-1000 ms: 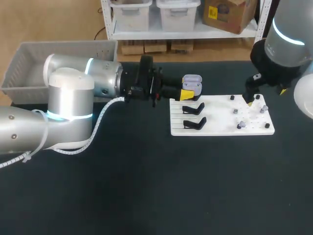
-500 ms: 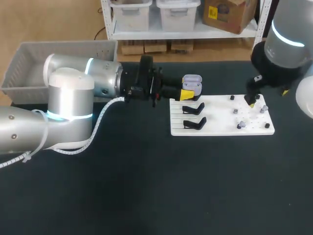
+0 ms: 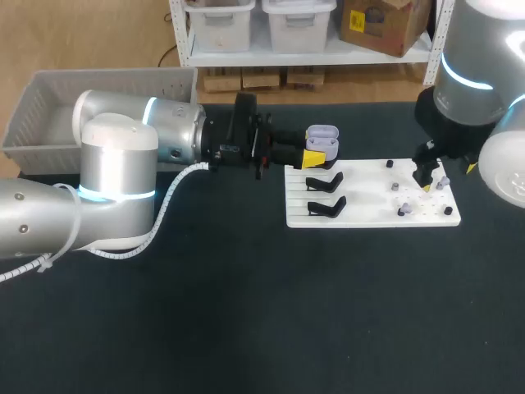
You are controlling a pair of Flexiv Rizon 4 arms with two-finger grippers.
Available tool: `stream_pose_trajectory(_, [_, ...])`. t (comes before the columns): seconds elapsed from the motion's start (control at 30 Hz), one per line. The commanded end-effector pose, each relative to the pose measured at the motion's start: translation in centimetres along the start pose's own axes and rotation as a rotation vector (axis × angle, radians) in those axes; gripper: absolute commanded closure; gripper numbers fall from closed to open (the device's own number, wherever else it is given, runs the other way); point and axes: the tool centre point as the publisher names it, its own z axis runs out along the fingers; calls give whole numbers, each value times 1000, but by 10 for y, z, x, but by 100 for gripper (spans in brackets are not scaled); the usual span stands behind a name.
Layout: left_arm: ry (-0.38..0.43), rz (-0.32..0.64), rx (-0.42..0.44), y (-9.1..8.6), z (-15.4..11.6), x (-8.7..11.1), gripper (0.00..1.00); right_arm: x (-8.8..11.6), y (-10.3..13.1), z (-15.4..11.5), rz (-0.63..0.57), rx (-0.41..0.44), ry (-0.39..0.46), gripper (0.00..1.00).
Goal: Pick up each earbud case from the left stands, insert the matching earbuds, close the lid, and place the case in the box.
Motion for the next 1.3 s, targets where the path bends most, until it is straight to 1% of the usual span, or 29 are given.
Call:
stream_pose_trajectory(0.03, [-3, 3, -2, 0, 0, 1, 100, -2, -2, 4, 1, 0, 7, 36])
stream_pose_trajectory(0.07, [-3, 3, -2, 0, 0, 1, 100, -2, -2, 6, 4, -1, 10, 40])
stream_pose_trajectory(0.1, [-3, 3, -2, 0, 0, 1, 100, -2, -2, 7, 5, -2, 12, 39])
stream_pose_trajectory(0.17, [-3, 3, -2, 0, 0, 1, 100, -1, -2, 10, 4, -3, 17, 55])
stream_pose_trajectory(0.2, [-3, 3, -2, 0, 0, 1, 100, -1, -2, 11, 5, -4, 19, 58])
stream_pose_trajectory(0.23, [-3, 3, -2, 0, 0, 1, 100, -1, -3, 12, 5, -4, 22, 58])
stream_pose_trajectory(0.33, [-3, 3, -2, 0, 0, 1, 100, -1, -3, 14, 4, -5, 26, 53])
stream_pose_trajectory(0.4, [-3, 3, -2, 0, 0, 1, 100, -1, -3, 15, 4, -6, 29, 53])
stream_pose_trajectory(0.5, [-3, 3, -2, 0, 0, 1, 100, -1, -3, 19, 4, -7, 35, 55])
stream_pose_trajectory(0.7, [-3, 3, -2, 0, 0, 1, 100, -2, -6, 25, 15, -6, 47, 55])
stream_pose_trajectory(1.0, [-3, 3, -2, 0, 0, 1, 100, -4, -11, 29, 26, -9, 53, 60])
stream_pose_trajectory(1.1, [-3, 3, -2, 0, 0, 1, 100, -4, -11, 31, 27, -10, 56, 64])
stream_pose_trajectory(1.3, [-3, 3, -2, 0, 0, 1, 100, -5, -13, 34, 33, -10, 59, 65])
